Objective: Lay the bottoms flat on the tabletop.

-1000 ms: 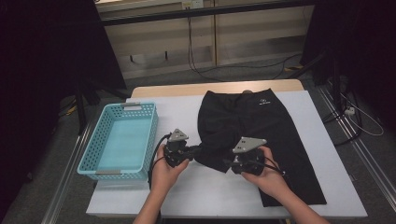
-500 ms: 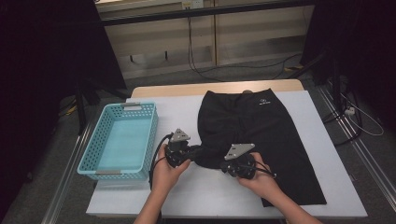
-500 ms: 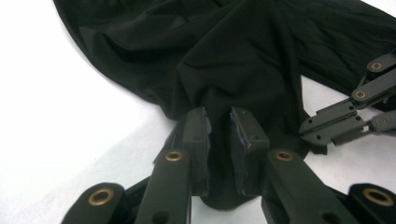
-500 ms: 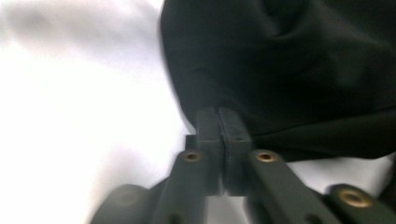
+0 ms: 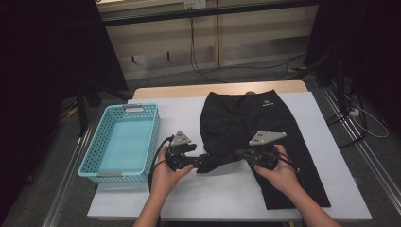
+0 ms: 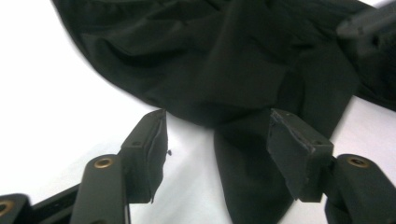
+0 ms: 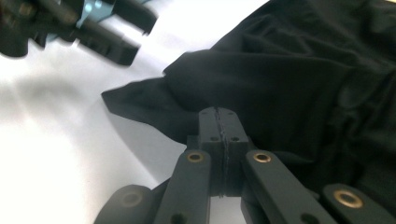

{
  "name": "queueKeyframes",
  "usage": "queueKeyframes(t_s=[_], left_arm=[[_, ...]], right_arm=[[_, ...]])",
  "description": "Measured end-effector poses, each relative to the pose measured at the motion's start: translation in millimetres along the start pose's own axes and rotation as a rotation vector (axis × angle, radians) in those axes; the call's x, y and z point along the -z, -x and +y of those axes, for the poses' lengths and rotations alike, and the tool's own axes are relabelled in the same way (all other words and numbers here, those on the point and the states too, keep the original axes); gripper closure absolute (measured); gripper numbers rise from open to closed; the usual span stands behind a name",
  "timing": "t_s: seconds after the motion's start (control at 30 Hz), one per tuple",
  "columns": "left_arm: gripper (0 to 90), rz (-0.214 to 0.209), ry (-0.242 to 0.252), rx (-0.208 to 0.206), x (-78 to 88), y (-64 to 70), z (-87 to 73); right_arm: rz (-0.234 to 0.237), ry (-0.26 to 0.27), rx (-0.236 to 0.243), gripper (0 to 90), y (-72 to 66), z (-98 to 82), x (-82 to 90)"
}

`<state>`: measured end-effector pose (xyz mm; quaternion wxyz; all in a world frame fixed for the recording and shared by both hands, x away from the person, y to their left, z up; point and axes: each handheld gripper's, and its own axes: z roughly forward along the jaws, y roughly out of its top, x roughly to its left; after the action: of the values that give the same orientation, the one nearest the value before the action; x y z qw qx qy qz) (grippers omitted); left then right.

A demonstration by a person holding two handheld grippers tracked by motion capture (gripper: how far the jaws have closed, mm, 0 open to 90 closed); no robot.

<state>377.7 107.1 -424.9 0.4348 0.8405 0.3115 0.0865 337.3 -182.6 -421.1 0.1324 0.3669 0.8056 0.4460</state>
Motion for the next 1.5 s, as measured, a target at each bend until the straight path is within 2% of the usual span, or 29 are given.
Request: queueKeyframes(t_s=[0.1, 0.17, 0.27, 0.47, 0.6, 0.7, 0.77, 0.9, 1.0, 1.13, 1.17, 1.3, 1.43, 1.5], left_arm=[[38.1, -0.012, -0.008, -0.007, 0.2, 2.4, 0.2], [42.3, -0.015, -0.018, -0.014, -0.7, 3.1, -1.2], [50.1, -0.045, -0.041, -0.007, -3.1, 3.5, -4.4], [58.7, -0.081, -0.079, -0.042, -9.8, 11.1, -7.7], [63.5, -0.073, -0.107, -0.051, -14.3, 13.0, -9.9], [68.7, -0.064, -0.123, -0.039, -16.9, 10.7, -13.3], [72.1, -0.07, -0.133, -0.029, -19.4, 11.1, -15.2], [78.2, -0.075, -0.156, -0.042, -25.6, 14.7, -15.9], [88.6, -0.1, -0.164, -0.025, -26.7, 15.5, -15.5], [90.0, -0.097, -0.178, -0.04, -26.4, 19.4, -12.0], [90.0, -0.098, -0.178, -0.044, -25.3, 19.7, -10.7], [90.0, -0.114, -0.12, -0.018, -11.5, 19.3, -0.2], [90.0, -0.104, -0.074, -0.004, 7.5, 15.3, 9.1], [90.0, -0.095, -0.054, 0.024, 15.2, 10.5, 10.2]], right_arm=[[-0.014, 0.015, -0.006, 90.0, 2.9, 0.3, 5.0], [-0.025, 0.023, -0.009, 90.0, 4.2, 0.9, 7.7], [-0.035, 0.026, -0.018, 90.0, 6.4, 0.1, 10.1], [-0.052, 0.008, -0.009, 90.0, 6.1, -2.4, 7.5], [-0.065, 0.007, -0.002, 90.0, 6.4, -2.4, 7.8], [-0.075, 0.022, -0.013, 90.0, 9.8, -1.8, 12.3], [-0.075, 0.033, -0.024, 90.0, 12.7, -2.1, 15.0], [-0.071, 0.03, -0.031, 90.0, 13.5, -3.1, 14.9], [-0.07, 0.025, -0.023, 90.0, 11.7, -2.8, 13.5], [-0.068, 0.023, -0.022, 90.0, 12.1, -3.1, 13.5], [-0.07, 0.023, -0.021, 90.0, 12.5, -3.3, 13.8], [-0.071, 0.031, -0.023, 90.0, 12.9, -2.7, 15.3], [-0.07, 0.035, -0.025, 90.0, 12.9, -2.6, 16.5], [-0.07, 0.034, -0.022, 90.0, 12.3, -2.6, 15.9]])
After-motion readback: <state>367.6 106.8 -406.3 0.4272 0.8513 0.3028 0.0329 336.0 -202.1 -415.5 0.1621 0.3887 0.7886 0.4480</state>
